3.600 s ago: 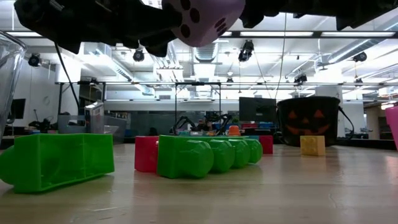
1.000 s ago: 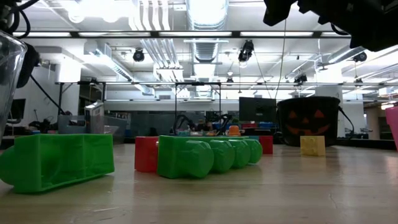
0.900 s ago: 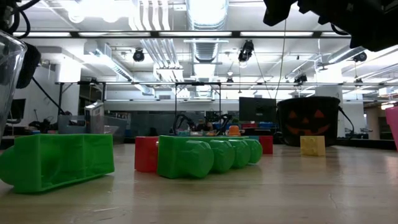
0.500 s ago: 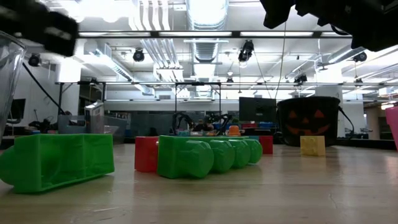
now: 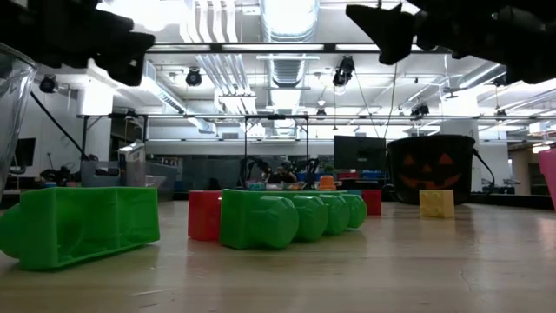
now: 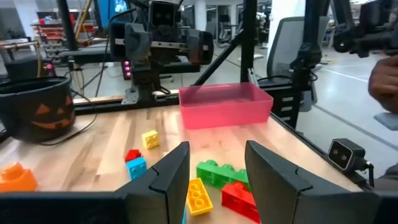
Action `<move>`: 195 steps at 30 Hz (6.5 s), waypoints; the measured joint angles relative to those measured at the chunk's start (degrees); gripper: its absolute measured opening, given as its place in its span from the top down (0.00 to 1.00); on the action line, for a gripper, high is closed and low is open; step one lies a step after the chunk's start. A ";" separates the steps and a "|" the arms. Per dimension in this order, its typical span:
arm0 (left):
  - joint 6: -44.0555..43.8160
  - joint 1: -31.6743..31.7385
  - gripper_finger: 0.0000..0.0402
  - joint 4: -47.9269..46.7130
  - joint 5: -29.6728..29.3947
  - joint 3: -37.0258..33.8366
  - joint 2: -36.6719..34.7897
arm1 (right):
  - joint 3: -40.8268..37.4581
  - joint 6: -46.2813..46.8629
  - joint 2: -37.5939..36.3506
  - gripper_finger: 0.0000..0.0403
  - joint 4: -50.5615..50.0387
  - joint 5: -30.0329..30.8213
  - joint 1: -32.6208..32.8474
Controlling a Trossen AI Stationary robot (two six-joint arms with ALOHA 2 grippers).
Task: Pick & Place Toys
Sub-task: Put the right red game piece into the pink bin, then put the right light blue game piece into the pink bin
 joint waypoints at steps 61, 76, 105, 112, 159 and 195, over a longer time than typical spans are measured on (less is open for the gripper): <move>2.99 9.55 0.61 8.90 3.88 0.00 16.50 | 32.98 15.59 17.77 0.15 -97.74 5.13 -12.26; 2.97 9.83 0.61 8.83 3.71 0.00 16.50 | 34.97 14.82 18.64 0.78 -99.75 5.12 -12.15; 2.56 9.83 0.61 8.43 3.46 -0.02 16.50 | 24.07 10.07 -4.67 0.78 -64.36 -2.35 3.79; 2.54 9.83 0.61 8.44 3.46 -0.02 16.48 | 12.05 17.49 -9.93 0.78 -48.95 -2.95 9.77; 1.71 9.83 0.61 8.48 3.46 -0.02 16.48 | 26.49 82.51 -5.72 0.31 -119.32 1.41 32.50; 1.88 9.83 0.61 8.50 3.46 -0.02 16.48 | 29.35 35.43 -0.25 0.30 -93.26 48.20 20.04</move>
